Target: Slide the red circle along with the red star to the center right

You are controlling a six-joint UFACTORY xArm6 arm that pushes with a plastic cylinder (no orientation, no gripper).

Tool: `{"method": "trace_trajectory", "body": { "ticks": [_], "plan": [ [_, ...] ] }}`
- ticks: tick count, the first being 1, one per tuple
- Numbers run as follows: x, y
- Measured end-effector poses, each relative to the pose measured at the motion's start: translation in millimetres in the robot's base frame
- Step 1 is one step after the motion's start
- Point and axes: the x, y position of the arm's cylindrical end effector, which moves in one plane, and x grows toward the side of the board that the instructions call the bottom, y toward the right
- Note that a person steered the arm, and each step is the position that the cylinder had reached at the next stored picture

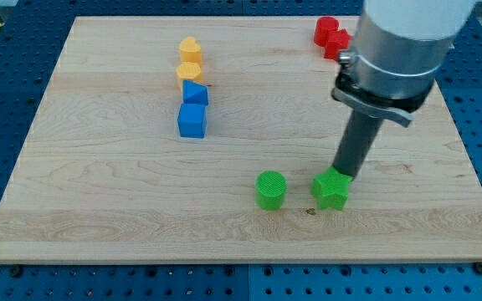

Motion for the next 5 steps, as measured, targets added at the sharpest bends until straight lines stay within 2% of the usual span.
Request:
{"method": "trace_trajectory", "body": {
  "ticks": [1, 2, 4, 5],
  "plan": [
    [0.0, -15.5],
    [-25.6, -2.0],
    [-147.5, 3.8],
    [-214.1, -28.7]
  ]
}}
